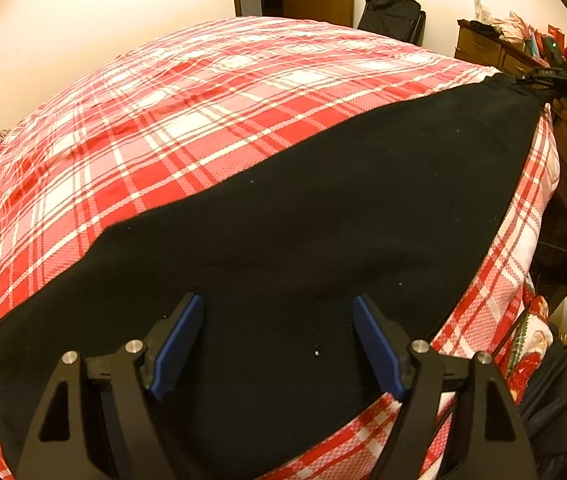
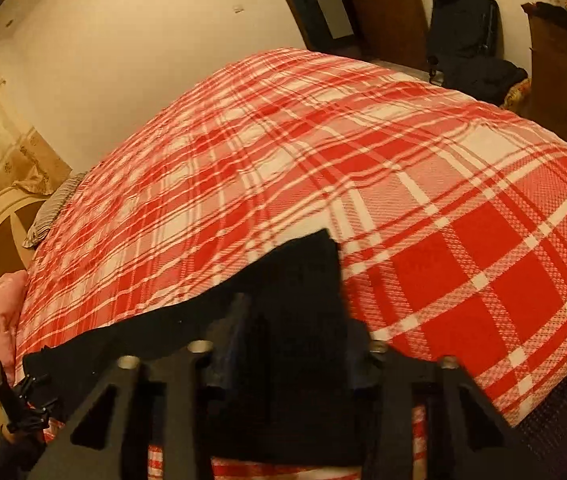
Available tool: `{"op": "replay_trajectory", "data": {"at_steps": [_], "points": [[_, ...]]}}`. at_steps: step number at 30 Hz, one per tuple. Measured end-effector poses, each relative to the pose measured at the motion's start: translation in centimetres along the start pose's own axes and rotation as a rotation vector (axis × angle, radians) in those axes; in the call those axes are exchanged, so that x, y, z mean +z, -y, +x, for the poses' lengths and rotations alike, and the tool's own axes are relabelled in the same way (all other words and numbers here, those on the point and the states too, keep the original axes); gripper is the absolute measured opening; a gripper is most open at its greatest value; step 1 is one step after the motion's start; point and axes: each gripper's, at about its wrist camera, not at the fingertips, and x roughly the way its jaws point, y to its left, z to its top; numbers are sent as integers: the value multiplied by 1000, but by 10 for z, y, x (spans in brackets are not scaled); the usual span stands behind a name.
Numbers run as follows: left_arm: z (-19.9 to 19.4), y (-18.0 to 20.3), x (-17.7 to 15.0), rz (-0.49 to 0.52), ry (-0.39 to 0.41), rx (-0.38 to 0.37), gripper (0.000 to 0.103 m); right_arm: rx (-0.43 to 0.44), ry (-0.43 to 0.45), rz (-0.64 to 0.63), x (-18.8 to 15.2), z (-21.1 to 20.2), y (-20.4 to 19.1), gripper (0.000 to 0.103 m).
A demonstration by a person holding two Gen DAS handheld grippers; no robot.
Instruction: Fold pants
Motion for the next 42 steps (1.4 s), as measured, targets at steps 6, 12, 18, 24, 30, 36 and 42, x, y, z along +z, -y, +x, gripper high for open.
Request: {"op": "replay_trajectory", "data": {"at_steps": [6, 12, 18, 24, 30, 36, 42], "points": [[-7, -3, 2, -35, 15, -31, 80, 76, 13, 43, -5, -9, 1, 11], [-20, -6, 7, -59, 43, -36, 80, 135, 65, 1, -8, -29, -41, 10], [-27, -12, 8, -97, 64, -52, 80, 201, 77, -66, -14, -44, -97, 10], [-30, -14, 9, -121, 84, -64, 80, 273, 49, -146, -29, -37, -166, 10], [-36, -18, 10, -140, 109, -70, 80, 332, -11, -233, -53, -10, -234, 10], [-35, -26, 9, -164, 110, -64, 80, 296, -87, -360, -98, 39, -291, 10], [-27, -27, 11, -166, 93, -60, 80, 292, -201, -477, -146, 89, -323, 20]]}}
